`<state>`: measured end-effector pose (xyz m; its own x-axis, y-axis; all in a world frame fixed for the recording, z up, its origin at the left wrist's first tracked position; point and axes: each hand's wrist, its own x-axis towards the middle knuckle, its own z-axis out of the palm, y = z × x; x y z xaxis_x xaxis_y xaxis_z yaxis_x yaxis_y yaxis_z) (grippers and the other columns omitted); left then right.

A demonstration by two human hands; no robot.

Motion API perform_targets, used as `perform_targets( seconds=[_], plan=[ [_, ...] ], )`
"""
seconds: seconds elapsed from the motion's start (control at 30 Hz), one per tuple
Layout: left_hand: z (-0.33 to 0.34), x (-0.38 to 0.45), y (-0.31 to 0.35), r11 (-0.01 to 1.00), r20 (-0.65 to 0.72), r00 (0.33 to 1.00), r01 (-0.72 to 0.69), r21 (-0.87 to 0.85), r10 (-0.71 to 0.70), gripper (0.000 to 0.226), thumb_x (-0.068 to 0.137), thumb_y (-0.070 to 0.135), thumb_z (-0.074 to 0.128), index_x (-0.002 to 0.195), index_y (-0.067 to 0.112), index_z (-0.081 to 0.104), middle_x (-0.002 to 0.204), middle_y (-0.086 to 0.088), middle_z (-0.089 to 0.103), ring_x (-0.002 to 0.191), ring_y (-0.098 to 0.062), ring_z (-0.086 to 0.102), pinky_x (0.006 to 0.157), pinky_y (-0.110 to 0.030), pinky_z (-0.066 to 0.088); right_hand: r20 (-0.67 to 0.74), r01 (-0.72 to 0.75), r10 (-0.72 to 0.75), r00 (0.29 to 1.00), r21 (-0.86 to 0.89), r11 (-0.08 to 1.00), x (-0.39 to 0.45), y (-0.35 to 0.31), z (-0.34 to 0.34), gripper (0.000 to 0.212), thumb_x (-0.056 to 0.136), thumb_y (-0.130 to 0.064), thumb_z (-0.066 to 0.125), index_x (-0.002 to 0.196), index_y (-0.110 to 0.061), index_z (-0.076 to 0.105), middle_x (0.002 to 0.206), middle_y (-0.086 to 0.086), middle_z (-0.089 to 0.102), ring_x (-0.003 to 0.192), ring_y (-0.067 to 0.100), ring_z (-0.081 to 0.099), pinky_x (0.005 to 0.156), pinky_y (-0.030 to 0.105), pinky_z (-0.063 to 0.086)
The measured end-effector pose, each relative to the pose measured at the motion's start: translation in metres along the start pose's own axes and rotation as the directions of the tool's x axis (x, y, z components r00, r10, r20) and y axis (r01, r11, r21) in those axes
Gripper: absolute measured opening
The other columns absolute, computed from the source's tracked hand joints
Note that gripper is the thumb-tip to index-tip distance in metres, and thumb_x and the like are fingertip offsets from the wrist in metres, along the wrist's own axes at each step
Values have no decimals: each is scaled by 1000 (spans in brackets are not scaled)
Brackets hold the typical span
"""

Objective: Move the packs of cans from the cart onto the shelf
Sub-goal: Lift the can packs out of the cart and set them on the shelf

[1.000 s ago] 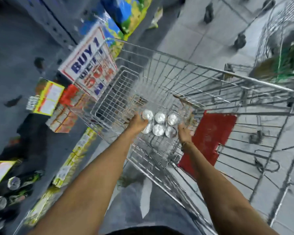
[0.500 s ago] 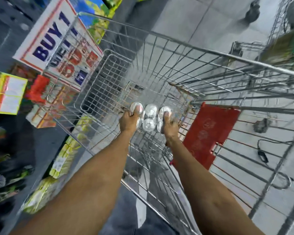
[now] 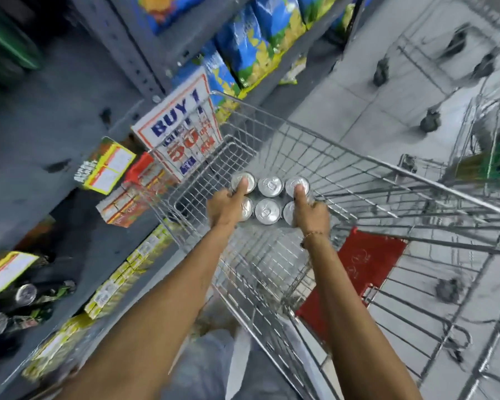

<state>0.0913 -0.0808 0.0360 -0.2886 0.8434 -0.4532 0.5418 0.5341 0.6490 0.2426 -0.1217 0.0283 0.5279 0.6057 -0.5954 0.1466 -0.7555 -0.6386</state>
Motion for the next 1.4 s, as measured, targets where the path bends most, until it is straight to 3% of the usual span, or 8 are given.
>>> perform_targets(
  seconds=[0.17, 0.3, 0.43, 0.63, 0.9, 1.03, 1.2, 1.4],
  plan=[
    [-91, -12, 31, 995, -114, 991, -75, -65, 67, 62, 77, 60, 48, 77, 1, 67, 77, -12, 67, 72, -24, 59, 61, -29, 44, 55, 188, -184, 981, -78, 979, -51, -71, 2, 71, 80, -73, 37, 81, -4, 55, 87, 16, 62, 84, 29, 57, 79, 38, 46],
    [-179, -28, 39, 996, -234, 970, -76, -46, 63, 69, 77, 61, 44, 90, -1, 68, 96, -13, 70, 91, -29, 61, 74, -34, 45, 117, 354, -342, 932, -113, 928, -102, -133, 16, 79, 82, -70, 38, 108, 1, 61, 118, 22, 62, 112, 35, 56, 93, 39, 42],
    [-263, -43, 30, 992, -268, 962, -87, -94, 59, 61, 76, 60, 45, 78, 3, 67, 91, -15, 68, 83, -28, 58, 68, -30, 40, 172, 515, -495, 852, -97, 852, -155, -190, 38, 76, 84, -66, 43, 119, 0, 56, 129, 24, 56, 119, 35, 52, 97, 39, 39],
    [-353, -50, 5, 984, -425, 903, -126, -125, 61, 67, 75, 59, 45, 98, 0, 65, 109, -21, 66, 103, -33, 59, 84, -35, 48, 269, 638, -604, 750, -55, 768, -205, -258, 92, 83, 83, -58, 53, 134, 5, 40, 141, 22, 45, 127, 36, 46, 105, 44, 39],
    [-391, -30, -9, 935, -450, 885, -54, -351, -118, 57, 78, 53, 43, 100, 4, 60, 103, -15, 64, 80, -31, 65, 79, -43, 58, 451, 645, -594, 666, 51, 762, -213, -315, 163, 78, 78, -54, 62, 130, 1, 44, 136, 16, 51, 122, 28, 51, 97, 36, 41],
    [-394, -8, -6, 913, -484, 855, -30, -406, -186, 58, 80, 50, 42, 108, 1, 57, 106, -13, 61, 88, -31, 61, 83, -41, 56, 523, 683, -588, 617, 15, 731, -202, -338, 192, 81, 84, -54, 55, 137, 4, 34, 144, 18, 42, 129, 31, 44, 104, 40, 36],
    [-389, 17, -3, 919, -540, 803, 23, -393, -251, 56, 86, 48, 40, 101, -3, 59, 109, -21, 62, 93, -34, 59, 84, -41, 53, 568, 737, -595, 568, -31, 675, -179, -356, 220, 81, 79, -65, 51, 120, 4, 56, 126, 23, 59, 116, 33, 56, 86, 35, 42],
    [-377, 39, 1, 919, -573, 760, 79, -386, -306, 64, 83, 53, 40, 98, -6, 62, 106, -24, 66, 98, -39, 61, 86, -47, 53, 610, 755, -580, 540, -46, 654, -161, -366, 238, 86, 80, -65, 50, 130, 4, 46, 136, 21, 51, 127, 32, 48, 105, 40, 40]
  ],
)
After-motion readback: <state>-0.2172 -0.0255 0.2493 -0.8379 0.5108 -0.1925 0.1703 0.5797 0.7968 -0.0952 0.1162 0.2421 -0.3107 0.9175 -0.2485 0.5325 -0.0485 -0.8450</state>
